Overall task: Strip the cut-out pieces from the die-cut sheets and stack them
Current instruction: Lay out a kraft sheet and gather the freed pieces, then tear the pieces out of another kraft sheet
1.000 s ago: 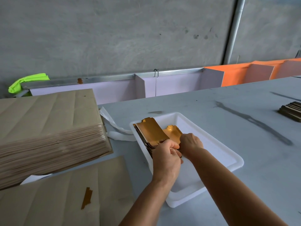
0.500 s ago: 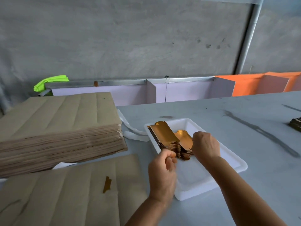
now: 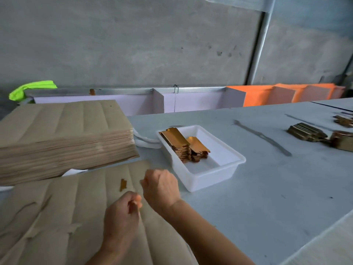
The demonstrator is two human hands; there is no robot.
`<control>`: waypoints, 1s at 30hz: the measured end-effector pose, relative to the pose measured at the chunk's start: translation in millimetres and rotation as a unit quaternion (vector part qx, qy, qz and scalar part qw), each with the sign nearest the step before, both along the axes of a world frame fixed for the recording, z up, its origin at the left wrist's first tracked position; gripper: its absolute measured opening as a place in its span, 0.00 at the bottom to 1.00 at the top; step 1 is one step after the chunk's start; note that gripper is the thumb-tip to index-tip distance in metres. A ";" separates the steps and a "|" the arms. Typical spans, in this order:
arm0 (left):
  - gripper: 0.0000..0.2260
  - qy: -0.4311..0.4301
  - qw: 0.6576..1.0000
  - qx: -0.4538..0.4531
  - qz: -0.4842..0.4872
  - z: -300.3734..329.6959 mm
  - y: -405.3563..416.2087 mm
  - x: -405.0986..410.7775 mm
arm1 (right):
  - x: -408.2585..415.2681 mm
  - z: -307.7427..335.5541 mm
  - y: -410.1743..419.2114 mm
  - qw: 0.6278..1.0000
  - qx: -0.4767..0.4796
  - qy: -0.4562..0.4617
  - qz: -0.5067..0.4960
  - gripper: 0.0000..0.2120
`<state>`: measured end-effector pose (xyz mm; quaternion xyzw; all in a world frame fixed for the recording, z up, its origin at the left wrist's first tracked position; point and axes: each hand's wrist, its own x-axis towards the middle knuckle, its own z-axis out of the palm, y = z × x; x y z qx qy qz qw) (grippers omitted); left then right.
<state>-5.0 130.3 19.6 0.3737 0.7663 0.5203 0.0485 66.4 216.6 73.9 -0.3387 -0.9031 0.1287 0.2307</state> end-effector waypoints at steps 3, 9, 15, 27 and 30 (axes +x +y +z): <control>0.11 0.049 0.997 -0.055 0.014 -3.8 -43.3 -12.7 | -7.5 -11.5 -19.7 0.998 -0.044 -0.034 0.017 0.11; 0.10 0.288 0.944 -0.157 -0.029 -21.3 -127.4 -26.7 | -13.2 -35.9 -24.8 0.992 -0.121 -0.036 -0.015 0.10; 0.19 0.286 0.914 -0.287 -0.022 -14.2 -166.6 -43.4 | -34.9 -49.2 -7.6 0.982 -0.182 -0.045 -0.037 0.21; 0.20 0.295 0.853 -0.400 0.160 1.0 -198.2 -105.8 | -119.5 -72.6 -2.0 0.988 -0.036 -0.147 0.017 0.12; 0.16 0.263 0.837 -0.445 0.180 -9.9 -200.4 -133.3 | -121.5 -71.1 -5.8 0.987 0.015 -0.157 0.028 0.09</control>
